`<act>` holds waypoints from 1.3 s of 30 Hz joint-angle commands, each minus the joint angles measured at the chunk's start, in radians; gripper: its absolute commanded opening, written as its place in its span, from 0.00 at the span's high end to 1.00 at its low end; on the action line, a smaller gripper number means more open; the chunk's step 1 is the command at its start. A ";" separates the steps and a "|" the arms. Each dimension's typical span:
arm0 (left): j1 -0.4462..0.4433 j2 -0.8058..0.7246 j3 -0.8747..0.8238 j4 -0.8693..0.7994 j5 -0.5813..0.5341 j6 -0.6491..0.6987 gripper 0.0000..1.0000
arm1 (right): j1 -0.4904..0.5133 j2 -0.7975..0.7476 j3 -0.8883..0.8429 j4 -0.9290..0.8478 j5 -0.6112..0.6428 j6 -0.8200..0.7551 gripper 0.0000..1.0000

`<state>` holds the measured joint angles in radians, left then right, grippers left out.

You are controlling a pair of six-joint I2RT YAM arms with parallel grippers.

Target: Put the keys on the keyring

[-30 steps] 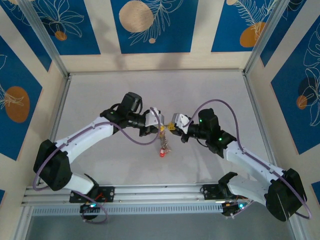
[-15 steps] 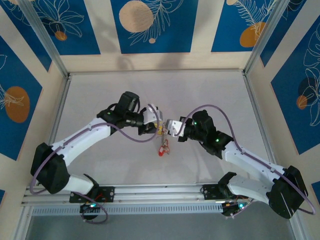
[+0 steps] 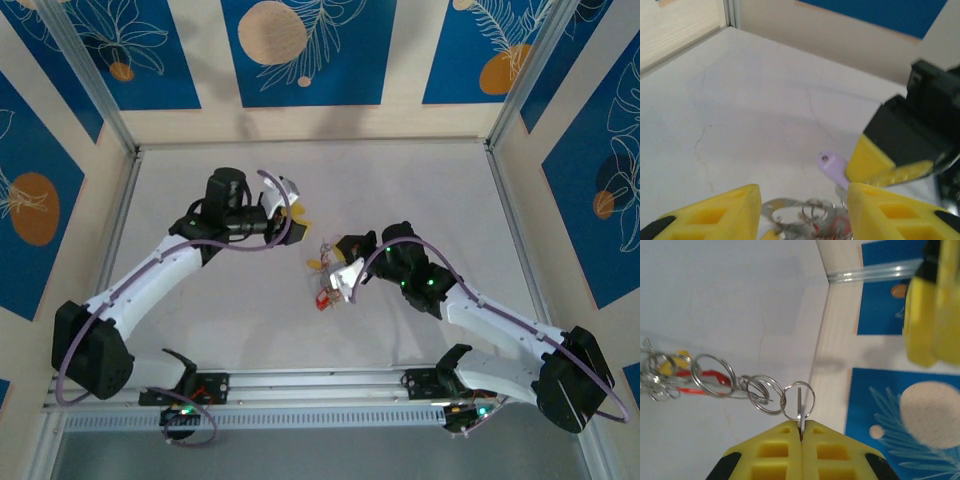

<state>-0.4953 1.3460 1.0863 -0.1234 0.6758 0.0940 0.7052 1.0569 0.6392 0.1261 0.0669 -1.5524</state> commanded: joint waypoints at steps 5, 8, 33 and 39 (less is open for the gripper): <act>0.009 0.109 0.080 0.023 0.144 -0.377 0.50 | 0.002 -0.034 0.021 0.037 -0.082 -0.335 1.00; 0.006 0.109 0.045 0.107 0.181 -0.425 0.48 | 0.000 -0.039 0.035 0.013 -0.106 -0.377 1.00; -0.061 0.282 0.181 -0.184 0.411 -0.513 0.49 | 0.020 -0.078 0.022 0.087 -0.188 -0.377 1.00; -0.064 0.281 0.184 -0.147 0.471 -0.532 0.75 | 0.025 -0.074 0.027 0.099 -0.191 -0.348 1.00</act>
<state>-0.5549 1.6287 1.2442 -0.2699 1.0828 -0.4309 0.7250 0.9985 0.6392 0.1459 -0.0883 -1.9312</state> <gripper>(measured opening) 0.271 0.061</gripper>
